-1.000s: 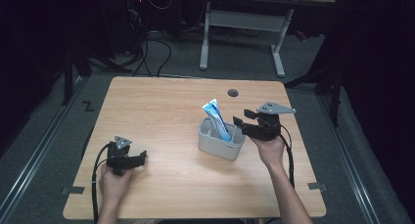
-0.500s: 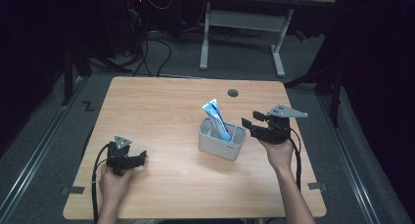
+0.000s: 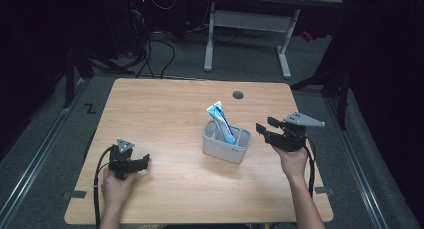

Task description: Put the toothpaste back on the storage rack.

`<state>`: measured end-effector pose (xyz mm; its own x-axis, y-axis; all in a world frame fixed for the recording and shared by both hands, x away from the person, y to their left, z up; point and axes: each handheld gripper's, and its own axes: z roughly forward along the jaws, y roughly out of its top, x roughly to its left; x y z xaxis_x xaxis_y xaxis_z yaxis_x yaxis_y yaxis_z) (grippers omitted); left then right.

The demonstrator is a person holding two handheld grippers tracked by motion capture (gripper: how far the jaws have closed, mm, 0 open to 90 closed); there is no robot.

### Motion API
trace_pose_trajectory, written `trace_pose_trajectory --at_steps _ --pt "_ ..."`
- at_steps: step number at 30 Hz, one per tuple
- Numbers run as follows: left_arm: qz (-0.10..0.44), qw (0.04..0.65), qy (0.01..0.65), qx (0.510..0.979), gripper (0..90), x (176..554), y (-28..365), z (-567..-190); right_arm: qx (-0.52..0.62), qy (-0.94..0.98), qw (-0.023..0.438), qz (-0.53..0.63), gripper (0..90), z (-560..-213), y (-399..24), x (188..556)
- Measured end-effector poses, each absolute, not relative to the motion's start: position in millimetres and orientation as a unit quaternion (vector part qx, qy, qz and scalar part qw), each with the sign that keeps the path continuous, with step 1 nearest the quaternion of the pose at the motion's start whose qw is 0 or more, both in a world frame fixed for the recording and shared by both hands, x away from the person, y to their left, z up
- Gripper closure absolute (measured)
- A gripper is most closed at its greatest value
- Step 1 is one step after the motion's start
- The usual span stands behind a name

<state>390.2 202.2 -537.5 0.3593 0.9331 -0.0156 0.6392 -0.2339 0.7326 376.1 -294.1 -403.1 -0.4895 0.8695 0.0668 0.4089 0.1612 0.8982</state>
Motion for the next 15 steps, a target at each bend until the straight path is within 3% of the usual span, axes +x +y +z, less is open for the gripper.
trace_pose_trajectory --at_steps 15 --pt "0.220 0.333 0.521 0.754 18.3 390.2 202.3 -537.5 0.461 0.708 0.248 0.474 41.8 -415.4 -312.6 368.4"
